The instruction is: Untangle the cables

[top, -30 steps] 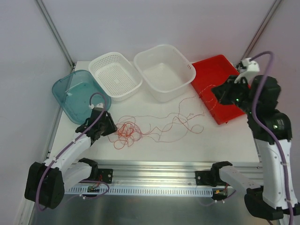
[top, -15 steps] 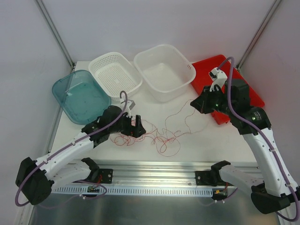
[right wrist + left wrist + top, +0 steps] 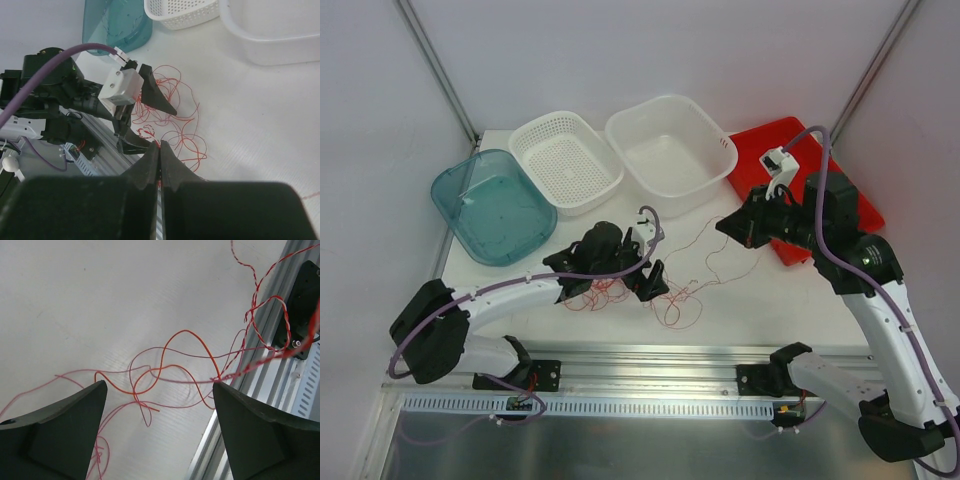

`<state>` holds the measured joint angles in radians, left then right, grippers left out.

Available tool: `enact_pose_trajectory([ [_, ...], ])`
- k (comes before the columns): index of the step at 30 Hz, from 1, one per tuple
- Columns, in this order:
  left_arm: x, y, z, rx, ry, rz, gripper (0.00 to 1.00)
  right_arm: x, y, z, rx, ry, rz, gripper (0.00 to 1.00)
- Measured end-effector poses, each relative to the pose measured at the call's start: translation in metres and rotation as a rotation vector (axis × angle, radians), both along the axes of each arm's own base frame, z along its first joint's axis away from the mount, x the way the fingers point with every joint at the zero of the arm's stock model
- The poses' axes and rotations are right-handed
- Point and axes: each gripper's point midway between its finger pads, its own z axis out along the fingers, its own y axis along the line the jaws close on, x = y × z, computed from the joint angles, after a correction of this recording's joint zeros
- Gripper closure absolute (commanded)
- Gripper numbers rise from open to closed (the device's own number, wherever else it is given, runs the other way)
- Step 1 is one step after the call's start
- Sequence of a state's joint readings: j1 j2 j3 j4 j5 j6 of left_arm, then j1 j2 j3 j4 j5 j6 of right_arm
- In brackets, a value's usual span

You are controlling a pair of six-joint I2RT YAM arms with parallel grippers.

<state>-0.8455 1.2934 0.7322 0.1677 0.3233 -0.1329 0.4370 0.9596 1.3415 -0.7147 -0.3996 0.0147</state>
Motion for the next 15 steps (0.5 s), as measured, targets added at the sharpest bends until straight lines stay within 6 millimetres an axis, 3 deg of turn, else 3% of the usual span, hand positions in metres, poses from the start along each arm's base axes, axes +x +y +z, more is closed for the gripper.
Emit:
enact_pose_trajectory([
  [3,0.004,-0.008,-0.005,0.0,-0.049,-0.05,0.15,-0.004,0.002,0.002,0.012,-0.007,0.017,0.99],
  [7,0.002,-0.019,-0.012,-0.001,-0.093,-0.131,0.27,-0.006,0.004,0.003,0.021,-0.006,0.036,0.99],
  [10,0.001,-0.024,-0.014,-0.007,-0.11,-0.17,0.48,-0.007,0.004,0.002,0.023,-0.004,0.042,0.99],
  [11,0.0,-0.026,-0.013,-0.012,-0.116,-0.183,0.66,-0.008,0.005,0.002,0.023,-0.004,0.043,0.99],
  [15,0.0,-0.029,-0.009,-0.026,-0.132,-0.201,1.0,-0.008,0.005,0.003,0.023,-0.005,0.043,0.99],
])
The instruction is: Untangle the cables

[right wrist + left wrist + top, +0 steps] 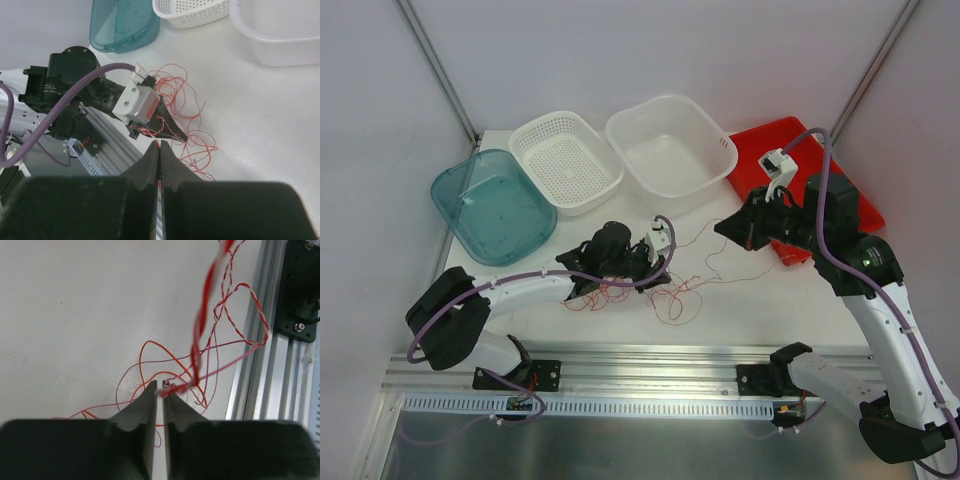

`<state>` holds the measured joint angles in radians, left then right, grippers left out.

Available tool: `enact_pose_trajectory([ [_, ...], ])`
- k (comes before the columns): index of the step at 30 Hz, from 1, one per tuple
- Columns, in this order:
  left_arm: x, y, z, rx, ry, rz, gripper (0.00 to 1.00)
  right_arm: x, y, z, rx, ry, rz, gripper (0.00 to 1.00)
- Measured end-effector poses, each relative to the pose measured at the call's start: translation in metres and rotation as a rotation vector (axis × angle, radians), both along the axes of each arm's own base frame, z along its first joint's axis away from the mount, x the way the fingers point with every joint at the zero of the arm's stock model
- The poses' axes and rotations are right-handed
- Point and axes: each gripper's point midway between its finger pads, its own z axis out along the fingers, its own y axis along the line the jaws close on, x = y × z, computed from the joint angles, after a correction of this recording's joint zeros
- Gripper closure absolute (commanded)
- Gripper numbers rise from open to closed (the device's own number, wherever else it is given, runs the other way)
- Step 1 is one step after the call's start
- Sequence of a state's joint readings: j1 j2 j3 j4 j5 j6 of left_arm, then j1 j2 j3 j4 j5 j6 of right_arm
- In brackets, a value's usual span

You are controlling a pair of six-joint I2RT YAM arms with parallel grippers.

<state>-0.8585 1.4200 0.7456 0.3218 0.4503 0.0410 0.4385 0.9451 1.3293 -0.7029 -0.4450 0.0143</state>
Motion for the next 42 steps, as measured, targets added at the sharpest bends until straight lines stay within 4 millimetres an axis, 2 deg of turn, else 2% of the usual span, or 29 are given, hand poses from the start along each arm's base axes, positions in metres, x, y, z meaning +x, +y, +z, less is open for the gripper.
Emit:
enact_pose_trajectory([
  [7,0.003,0.011,-0.004,0.043,0.006,0.054,1.0,0.007,-0.008,-0.005,-0.047,-0.021,-0.039,0.99],
  [10,0.004,0.027,0.0,0.052,-0.009,0.129,1.0,0.011,-0.017,-0.011,-0.088,-0.021,-0.083,0.99],
  [14,0.011,0.061,0.005,0.036,-0.003,0.284,1.0,0.019,-0.035,-0.009,-0.125,-0.026,-0.167,0.99],
  [17,0.032,0.103,0.0,0.028,0.047,0.492,1.0,0.028,-0.053,-0.001,-0.136,-0.042,-0.251,0.99],
  [20,0.057,0.158,-0.009,0.039,0.144,0.769,1.0,0.032,-0.068,0.006,-0.145,-0.054,-0.318,0.99],
  [22,0.069,0.202,-0.014,0.039,0.222,0.98,1.0,0.034,-0.076,0.011,-0.152,-0.065,-0.36,0.99],
  [25,0.073,0.253,-0.018,-0.011,0.323,1.214,1.0,0.033,-0.091,0.018,-0.165,-0.086,-0.43,0.99],
  [28,0.067,0.281,-0.021,-0.074,0.398,1.352,1.0,0.029,-0.11,0.028,-0.183,-0.113,-0.513,0.99],
  [31,0.061,0.297,-0.025,-0.112,0.458,1.429,1.0,0.021,-0.133,0.05,-0.193,-0.177,-0.623,0.99],
  [35,0.056,0.304,-0.029,-0.121,0.503,1.472,1.0,0.004,-0.157,0.08,-0.177,-0.274,-0.741,0.99],
  [39,0.053,0.306,-0.032,-0.122,0.528,1.493,1.0,-0.008,-0.176,0.097,-0.172,-0.325,-0.831,0.99],
  [42,0.05,0.311,-0.031,-0.128,0.534,1.516,1.0,-0.009,-0.192,0.096,-0.205,-0.322,-0.916,0.99],
])
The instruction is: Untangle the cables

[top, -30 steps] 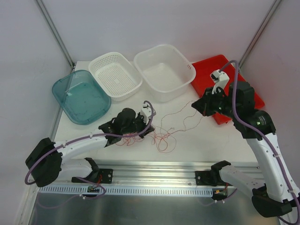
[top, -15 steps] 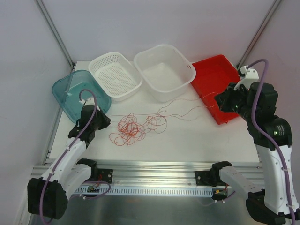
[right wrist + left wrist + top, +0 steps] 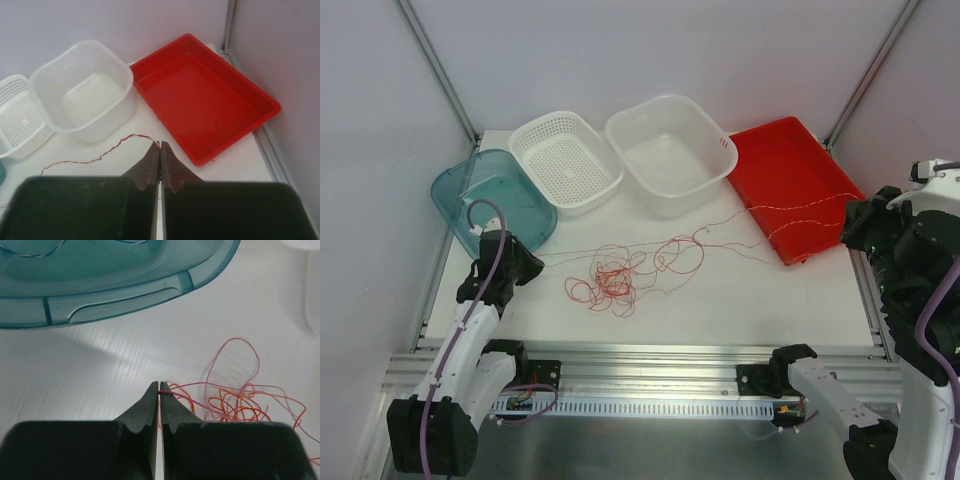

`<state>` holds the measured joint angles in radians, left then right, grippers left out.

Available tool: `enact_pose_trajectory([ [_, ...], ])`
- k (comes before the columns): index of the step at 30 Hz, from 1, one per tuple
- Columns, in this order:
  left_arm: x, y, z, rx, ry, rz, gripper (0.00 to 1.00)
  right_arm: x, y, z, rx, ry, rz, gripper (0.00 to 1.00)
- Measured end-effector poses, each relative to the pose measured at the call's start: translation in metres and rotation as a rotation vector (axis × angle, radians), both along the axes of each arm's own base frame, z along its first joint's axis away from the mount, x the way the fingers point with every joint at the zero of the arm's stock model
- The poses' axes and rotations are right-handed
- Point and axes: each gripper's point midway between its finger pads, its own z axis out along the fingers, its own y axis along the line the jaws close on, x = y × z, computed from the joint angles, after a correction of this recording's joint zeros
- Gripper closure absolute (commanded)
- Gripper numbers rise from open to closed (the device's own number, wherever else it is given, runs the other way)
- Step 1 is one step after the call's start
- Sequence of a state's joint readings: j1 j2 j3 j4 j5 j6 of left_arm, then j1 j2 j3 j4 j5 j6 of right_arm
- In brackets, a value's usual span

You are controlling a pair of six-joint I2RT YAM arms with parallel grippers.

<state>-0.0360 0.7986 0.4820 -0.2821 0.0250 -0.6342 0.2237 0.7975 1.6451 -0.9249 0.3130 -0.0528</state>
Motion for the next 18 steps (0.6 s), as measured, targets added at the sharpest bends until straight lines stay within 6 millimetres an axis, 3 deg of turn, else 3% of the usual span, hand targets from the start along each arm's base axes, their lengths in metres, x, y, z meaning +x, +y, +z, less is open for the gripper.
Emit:
enact_pose_trajectory([
  [3,-0.002,0.005,0.006,0.024,0.002,0.01,1.0,0.0,-0.016,0.0,-0.023,0.018,-0.09,0.99],
  [6,0.0,0.013,0.025,0.086,-0.011,0.003,1.0,0.002,-0.029,0.011,-0.048,0.018,-0.165,0.99],
  [9,0.008,0.027,0.063,0.179,-0.068,0.007,1.0,0.007,-0.034,0.019,-0.063,0.016,-0.197,0.99],
  [12,0.014,0.045,0.113,0.293,-0.157,0.032,1.0,0.012,-0.033,0.015,-0.078,0.039,-0.2,0.99],
  [15,0.013,0.064,0.159,0.402,-0.235,0.078,1.0,0.019,-0.032,0.003,-0.092,0.081,-0.2,0.99],
  [18,0.008,0.08,0.19,0.498,-0.267,0.117,1.0,0.027,-0.034,-0.02,-0.109,0.155,-0.223,0.99],
])
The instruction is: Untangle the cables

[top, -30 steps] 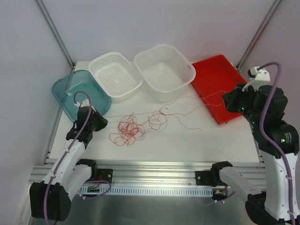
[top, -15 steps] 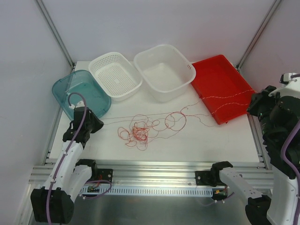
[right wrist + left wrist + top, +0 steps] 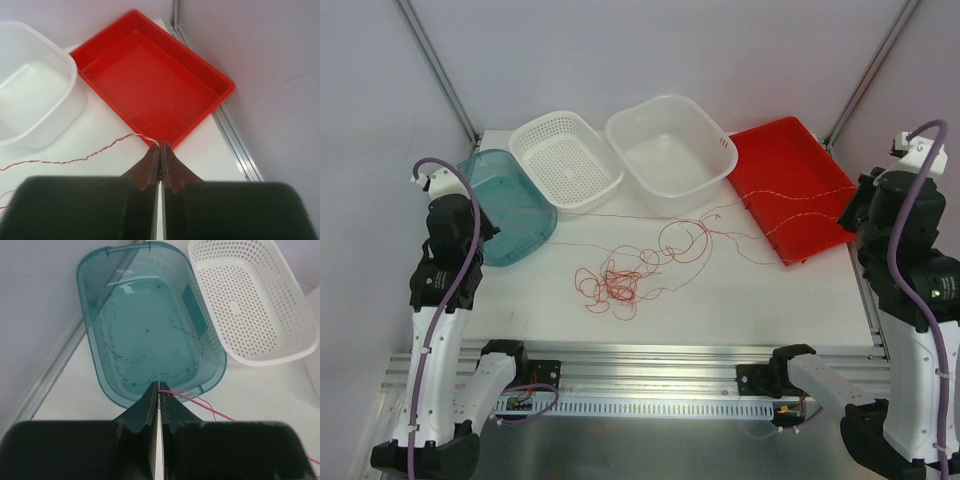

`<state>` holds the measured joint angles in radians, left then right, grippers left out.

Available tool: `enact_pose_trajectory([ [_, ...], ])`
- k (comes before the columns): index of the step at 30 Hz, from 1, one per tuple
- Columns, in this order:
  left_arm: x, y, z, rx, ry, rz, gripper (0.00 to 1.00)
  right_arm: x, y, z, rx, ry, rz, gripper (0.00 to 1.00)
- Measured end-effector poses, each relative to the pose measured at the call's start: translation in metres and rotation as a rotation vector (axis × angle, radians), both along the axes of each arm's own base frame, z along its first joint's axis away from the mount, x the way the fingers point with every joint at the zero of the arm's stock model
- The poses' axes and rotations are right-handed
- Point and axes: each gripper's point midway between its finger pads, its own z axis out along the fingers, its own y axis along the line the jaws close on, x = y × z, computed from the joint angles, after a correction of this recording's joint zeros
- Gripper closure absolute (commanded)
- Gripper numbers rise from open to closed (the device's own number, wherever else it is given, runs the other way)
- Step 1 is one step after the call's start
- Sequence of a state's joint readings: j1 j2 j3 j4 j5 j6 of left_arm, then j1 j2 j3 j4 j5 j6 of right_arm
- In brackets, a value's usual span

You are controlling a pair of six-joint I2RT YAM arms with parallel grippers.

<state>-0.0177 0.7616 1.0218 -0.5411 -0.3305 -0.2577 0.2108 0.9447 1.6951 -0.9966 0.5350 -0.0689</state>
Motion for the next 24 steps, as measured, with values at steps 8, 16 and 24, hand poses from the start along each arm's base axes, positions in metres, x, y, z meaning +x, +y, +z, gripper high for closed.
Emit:
enact_pose_trajectory([
  [8,-0.001,-0.013,-0.004,0.04,0.06,-0.121,1.0,0.024,0.033,-0.065,0.063,0.205,0.14,0.99],
  [16,-0.006,-0.109,-0.095,-0.21,0.3,-0.534,0.94,0.047,0.112,-0.183,0.233,0.522,0.413,0.99],
  [24,0.002,-0.171,-0.125,-0.269,0.427,-0.703,0.46,0.067,0.135,-0.23,0.236,0.654,0.418,0.45],
])
